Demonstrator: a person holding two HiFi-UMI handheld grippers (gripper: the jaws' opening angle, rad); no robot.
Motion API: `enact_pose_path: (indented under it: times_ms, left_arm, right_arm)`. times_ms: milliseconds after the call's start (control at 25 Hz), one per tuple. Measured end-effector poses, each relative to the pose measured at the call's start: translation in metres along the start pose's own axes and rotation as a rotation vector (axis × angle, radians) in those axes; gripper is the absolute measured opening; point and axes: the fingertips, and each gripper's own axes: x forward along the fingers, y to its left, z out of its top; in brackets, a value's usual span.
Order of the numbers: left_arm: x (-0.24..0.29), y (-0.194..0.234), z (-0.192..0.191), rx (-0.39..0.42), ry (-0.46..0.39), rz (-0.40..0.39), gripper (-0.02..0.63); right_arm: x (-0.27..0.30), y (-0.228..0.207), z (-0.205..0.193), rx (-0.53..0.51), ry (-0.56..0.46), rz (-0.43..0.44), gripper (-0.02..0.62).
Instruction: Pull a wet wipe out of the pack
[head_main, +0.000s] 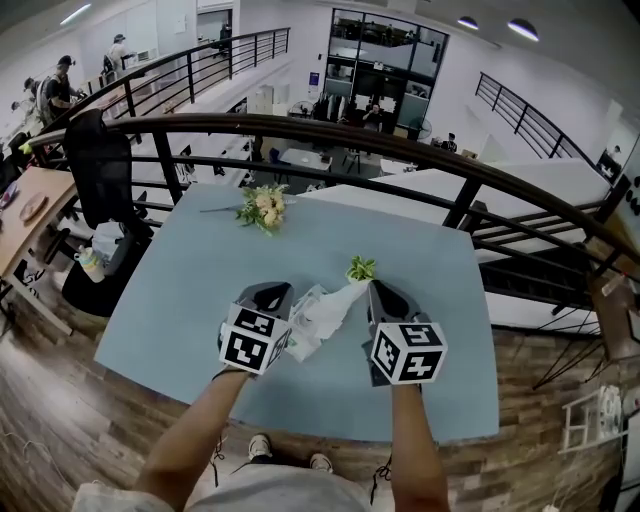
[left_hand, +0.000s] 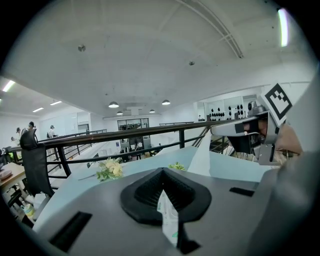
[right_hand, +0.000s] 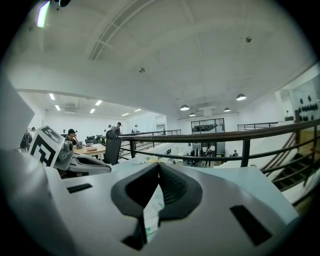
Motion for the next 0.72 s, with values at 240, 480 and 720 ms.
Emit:
enact_pose_path:
  times_ms: [240, 480, 720]
  left_arm:
    - [0.007, -0.015, 0.005, 0.011, -0.005, -0.026, -0.006]
    - [0.013, -0.028, 0.008, 0.019, 0.000, -0.048, -0.007]
    - [0.022, -0.042, 0.012, 0.022, -0.004, -0.067, -0.007]
  right_arm:
    - [-0.013, -0.019, -0.002, 0.008, -0.004, -0.044, 0.005]
    - [-0.028, -0.039, -0.001, 0.016, -0.010, -0.087, 0.005]
    - [-0.041, -0.057, -0.003, 0.021, -0.010, -0.121, 0.005]
